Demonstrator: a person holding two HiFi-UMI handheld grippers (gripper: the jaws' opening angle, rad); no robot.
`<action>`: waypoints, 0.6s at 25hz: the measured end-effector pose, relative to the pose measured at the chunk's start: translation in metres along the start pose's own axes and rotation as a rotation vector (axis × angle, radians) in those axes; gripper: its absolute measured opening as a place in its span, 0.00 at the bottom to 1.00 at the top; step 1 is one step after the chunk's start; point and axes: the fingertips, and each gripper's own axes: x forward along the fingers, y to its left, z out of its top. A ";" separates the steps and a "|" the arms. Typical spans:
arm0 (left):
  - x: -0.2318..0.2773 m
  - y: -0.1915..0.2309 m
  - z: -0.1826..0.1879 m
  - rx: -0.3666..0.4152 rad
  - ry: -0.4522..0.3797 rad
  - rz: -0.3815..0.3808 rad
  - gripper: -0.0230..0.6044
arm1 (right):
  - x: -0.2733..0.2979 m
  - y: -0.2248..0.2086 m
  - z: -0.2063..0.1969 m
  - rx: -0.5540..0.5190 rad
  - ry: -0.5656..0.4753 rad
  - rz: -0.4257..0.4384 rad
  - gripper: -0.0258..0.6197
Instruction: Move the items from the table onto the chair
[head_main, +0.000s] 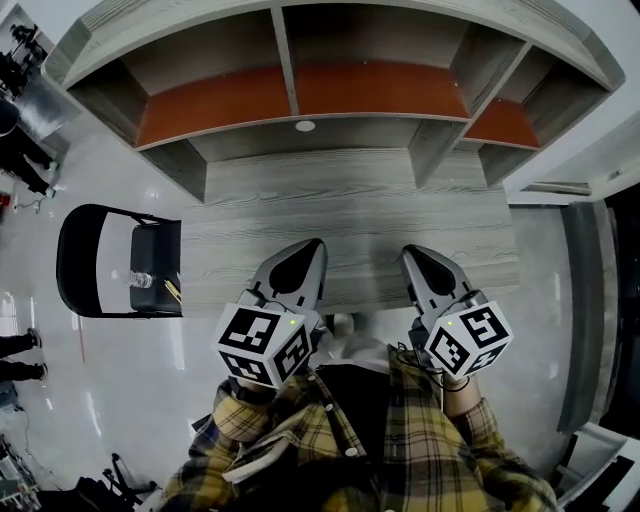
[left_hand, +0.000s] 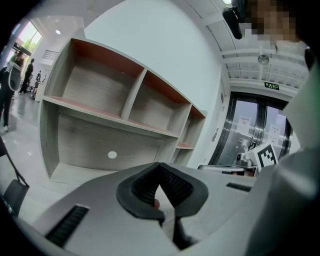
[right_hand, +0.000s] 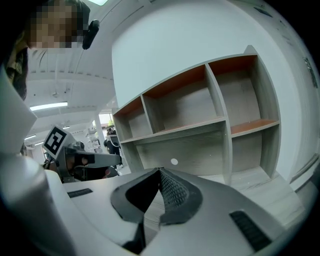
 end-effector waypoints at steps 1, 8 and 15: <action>-0.001 0.002 0.002 0.000 -0.003 0.005 0.04 | 0.002 0.001 0.000 0.001 0.004 0.006 0.07; -0.001 0.008 0.005 -0.014 -0.007 0.016 0.04 | 0.012 0.010 0.004 -0.020 0.019 0.052 0.07; 0.005 0.011 0.007 0.028 0.028 -0.008 0.04 | 0.016 0.016 0.001 -0.025 0.040 0.081 0.07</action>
